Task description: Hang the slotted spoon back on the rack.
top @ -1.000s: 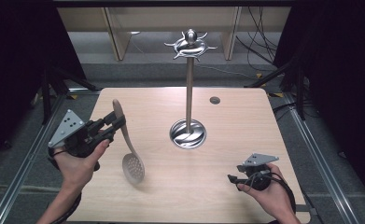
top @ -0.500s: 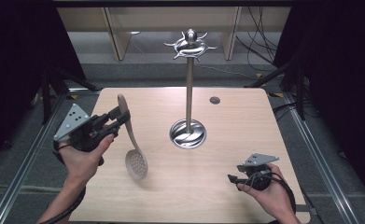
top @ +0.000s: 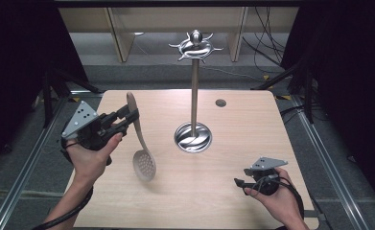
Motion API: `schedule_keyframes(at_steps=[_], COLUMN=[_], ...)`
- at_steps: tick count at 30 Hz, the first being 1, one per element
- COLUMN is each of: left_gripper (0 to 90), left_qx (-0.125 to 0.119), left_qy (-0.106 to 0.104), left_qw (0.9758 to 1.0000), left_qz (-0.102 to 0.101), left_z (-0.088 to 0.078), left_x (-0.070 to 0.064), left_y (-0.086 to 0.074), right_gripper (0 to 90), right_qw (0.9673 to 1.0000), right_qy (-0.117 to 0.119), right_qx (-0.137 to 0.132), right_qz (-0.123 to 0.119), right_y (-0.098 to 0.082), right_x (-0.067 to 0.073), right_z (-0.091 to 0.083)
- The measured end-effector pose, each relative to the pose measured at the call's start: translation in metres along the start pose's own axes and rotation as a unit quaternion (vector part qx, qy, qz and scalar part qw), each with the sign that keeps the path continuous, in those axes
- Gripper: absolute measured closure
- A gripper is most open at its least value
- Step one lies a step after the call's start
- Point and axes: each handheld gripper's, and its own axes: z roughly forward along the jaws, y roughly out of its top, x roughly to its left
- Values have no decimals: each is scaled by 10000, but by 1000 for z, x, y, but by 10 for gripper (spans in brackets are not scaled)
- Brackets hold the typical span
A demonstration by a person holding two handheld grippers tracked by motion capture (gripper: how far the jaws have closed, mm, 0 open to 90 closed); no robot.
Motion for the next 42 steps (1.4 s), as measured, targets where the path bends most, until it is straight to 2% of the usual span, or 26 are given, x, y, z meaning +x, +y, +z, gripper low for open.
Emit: schedule_keyframes(at_steps=[13, 14, 24, 32, 33, 42], left_gripper=[677, 678, 677, 677, 677, 677], left_qx=[8, -48, -23, -11, -17, 29], left_qy=[-69, -112, -152, -188, -193, -219], left_qw=[10000, 9997, 9995, 9993, 9993, 9990], left_qz=[60, 193, 262, 327, 325, 395], left_z=[14, 18, 27, 36, 37, 49], left_x=[-4, -3, -3, -6, -7, -14], left_y=[9, 11, 18, 25, 26, 29], right_gripper=[467, 467, 466, 466, 465, 464], right_qw=[10000, 10000, 10000, 10000, 9999, 9999], right_qy=[-12, -12, -10, -11, -29, -22], right_qx=[10, 8, -39, -59, -93, -95], right_qz=[-31, -32, -32, -28, -114, -98], right_y=[0, 0, 1, 1, 0, 0], right_x=[-2, -2, -2, -3, -4, -4], right_z=[-1, -1, -1, -1, 0, -1])
